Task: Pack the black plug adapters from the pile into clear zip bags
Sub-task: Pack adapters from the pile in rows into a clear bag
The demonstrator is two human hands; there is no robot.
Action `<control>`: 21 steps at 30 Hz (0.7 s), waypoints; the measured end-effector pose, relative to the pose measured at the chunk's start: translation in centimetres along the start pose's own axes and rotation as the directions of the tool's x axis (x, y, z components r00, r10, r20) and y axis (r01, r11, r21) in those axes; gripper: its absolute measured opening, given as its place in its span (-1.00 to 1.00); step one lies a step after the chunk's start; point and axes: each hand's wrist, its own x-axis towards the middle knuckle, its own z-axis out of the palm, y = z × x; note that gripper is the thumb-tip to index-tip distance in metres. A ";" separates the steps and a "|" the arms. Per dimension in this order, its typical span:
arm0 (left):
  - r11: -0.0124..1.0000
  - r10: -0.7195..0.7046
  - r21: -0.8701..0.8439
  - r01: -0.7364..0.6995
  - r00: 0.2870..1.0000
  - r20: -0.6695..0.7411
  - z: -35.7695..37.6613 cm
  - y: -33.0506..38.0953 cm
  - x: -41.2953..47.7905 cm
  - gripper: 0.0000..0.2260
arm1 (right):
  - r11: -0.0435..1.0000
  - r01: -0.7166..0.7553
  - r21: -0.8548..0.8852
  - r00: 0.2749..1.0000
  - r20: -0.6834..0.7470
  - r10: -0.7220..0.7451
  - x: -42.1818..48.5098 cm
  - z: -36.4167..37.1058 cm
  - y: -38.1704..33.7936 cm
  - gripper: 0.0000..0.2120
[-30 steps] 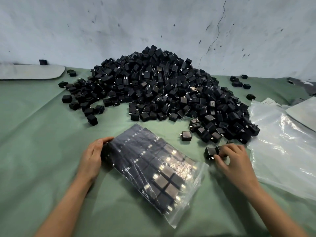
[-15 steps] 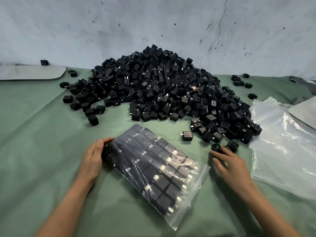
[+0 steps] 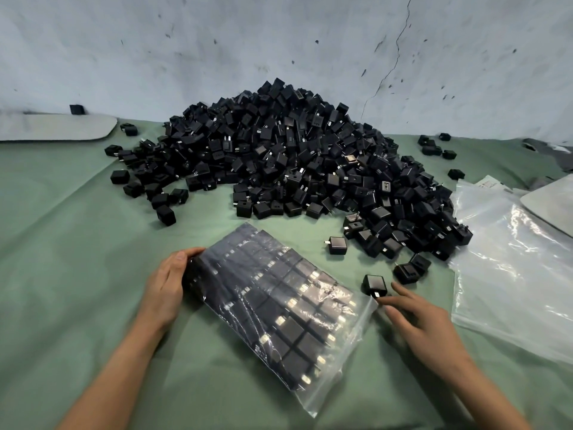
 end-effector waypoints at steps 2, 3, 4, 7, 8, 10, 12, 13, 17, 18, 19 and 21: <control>1.000 0.002 0.000 -0.002 1.000 -0.001 0.0 0.1 0.0 -0.59 | 0.995 -0.047 0.086 0.998 -0.027 0.049 0.1 0.1 -0.5 -0.82; 1.000 0.005 0.001 -0.005 1.000 -0.002 0.1 0.2 0.0 -0.60 | 0.993 -0.056 0.104 0.998 -0.020 0.058 0.1 0.2 -0.7 -0.82; 1.000 0.008 0.001 -0.008 1.000 -0.001 0.1 0.3 -0.1 -0.61 | 0.993 -0.055 0.101 0.998 -0.005 0.056 0.2 0.3 -0.9 -0.81; 1.000 0.006 -0.006 -0.006 1.000 -0.002 0.1 0.4 -0.1 -0.64 | 0.998 -0.043 0.035 0.998 0.056 0.041 0.4 0.8 -1.2 -0.78; 1.000 0.001 -0.009 -0.001 1.000 -0.003 0.2 0.5 -0.1 -0.65 | 0.999 -0.045 0.008 0.997 0.067 0.044 0.6 0.9 -1.2 -0.76; 1.000 0.001 -0.003 -0.001 1.000 0.000 0.1 0.6 -0.2 -0.66 | 0.998 -0.064 -0.019 0.996 0.061 0.065 0.9 1.1 -1.2 -0.75; 1.000 0.010 0.002 -0.010 1.000 0.007 0.2 0.7 -0.2 -0.65 | 0.997 -0.077 -0.001 0.996 0.034 0.077 1.1 1.2 -1.1 -0.77; 1.000 0.010 -0.001 -0.010 1.000 0.007 0.2 0.7 -0.2 -0.65 | 0.996 -0.089 0.025 0.996 0.022 0.088 1.1 1.1 -0.9 -0.79; 1.000 0.000 0.007 0.000 1.000 0.015 0.1 0.6 -0.2 -0.63 | 0.972 -0.174 0.157 0.984 0.006 0.175 0.4 0.2 -0.1 -0.83; 1.000 -0.001 0.006 0.001 1.000 0.018 0.1 0.5 -0.1 -0.63 | 0.961 -0.182 0.207 0.983 0.008 0.184 -0.1 -0.2 0.0 -0.83; 1.000 -0.002 0.001 0.002 1.000 0.017 0.1 0.5 -0.1 -0.63 | 0.949 -0.180 0.258 0.983 0.009 0.183 -0.7 -0.6 -0.1 -0.81; 1.000 -0.001 -0.019 0.001 1.000 0.008 0.2 0.5 -0.1 -0.63 | 0.925 -0.169 0.341 0.985 0.020 0.173 -2.2 -1.5 -0.3 -0.72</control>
